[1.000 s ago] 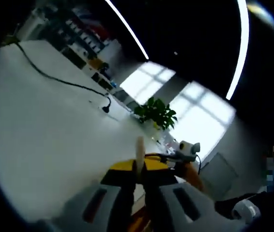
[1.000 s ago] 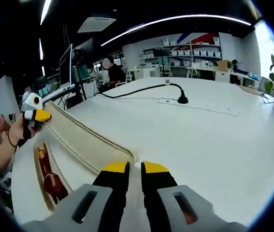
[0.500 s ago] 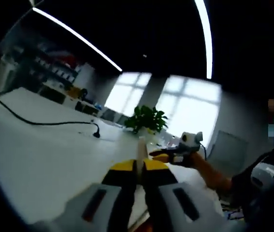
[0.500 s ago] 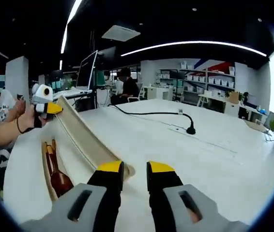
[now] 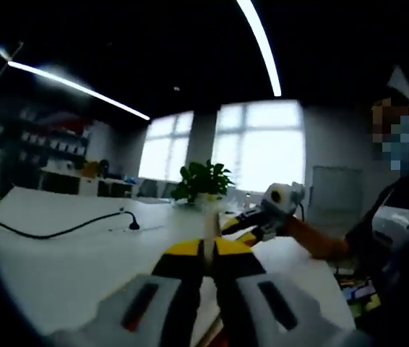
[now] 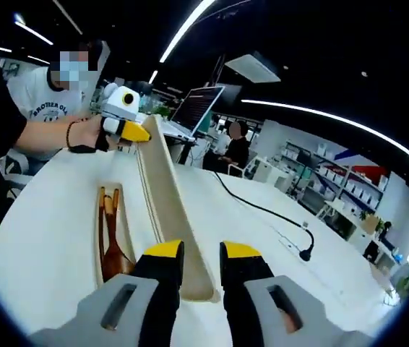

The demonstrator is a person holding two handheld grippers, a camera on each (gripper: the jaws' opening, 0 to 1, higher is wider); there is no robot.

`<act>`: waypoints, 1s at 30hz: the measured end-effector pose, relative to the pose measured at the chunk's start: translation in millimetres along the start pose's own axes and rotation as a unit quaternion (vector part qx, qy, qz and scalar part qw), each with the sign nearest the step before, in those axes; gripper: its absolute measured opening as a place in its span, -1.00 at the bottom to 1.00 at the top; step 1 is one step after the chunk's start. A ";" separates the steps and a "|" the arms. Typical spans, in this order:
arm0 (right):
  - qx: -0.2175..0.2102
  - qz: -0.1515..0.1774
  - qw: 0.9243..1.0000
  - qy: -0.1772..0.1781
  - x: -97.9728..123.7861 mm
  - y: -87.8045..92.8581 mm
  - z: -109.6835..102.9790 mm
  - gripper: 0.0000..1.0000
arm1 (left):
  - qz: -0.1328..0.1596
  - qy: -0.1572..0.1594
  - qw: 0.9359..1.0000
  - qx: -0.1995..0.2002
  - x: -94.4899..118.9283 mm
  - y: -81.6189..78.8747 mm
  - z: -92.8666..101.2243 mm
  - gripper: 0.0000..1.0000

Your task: Arrange the utensils inside the cutlery case until each visible utensil rests in its matching compartment.

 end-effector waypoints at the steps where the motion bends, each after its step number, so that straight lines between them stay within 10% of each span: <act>1: 0.007 -0.002 1.000 -0.001 -0.7 -0.2 -1.0 -0.61 | -0.001 0.001 1.000 -0.003 -0.6 0.1 0.7 -0.93; 15: 0.045 -0.021 0.998 -0.045 -12.6 1.6 -7.4 -0.77 | 0.010 0.052 0.995 -0.088 -13.0 -23.3 13.2 -0.93; 30: 0.080 -0.023 0.996 -0.025 -3.8 -9.2 -13.2 -0.95 | 0.001 0.024 0.999 -0.045 -11.4 -32.7 2.9 -0.67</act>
Point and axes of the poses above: the point that each gripper's makers call its tool centre point, and the gripper's own axes: x roughly backward along the fingers, z roughly to its right, y roughly out of its underside, the point moved 7 cm from there along x, roughly backward along the fingers, and after that the axes turned 4 degrees about -x, right-handed, at the moved point
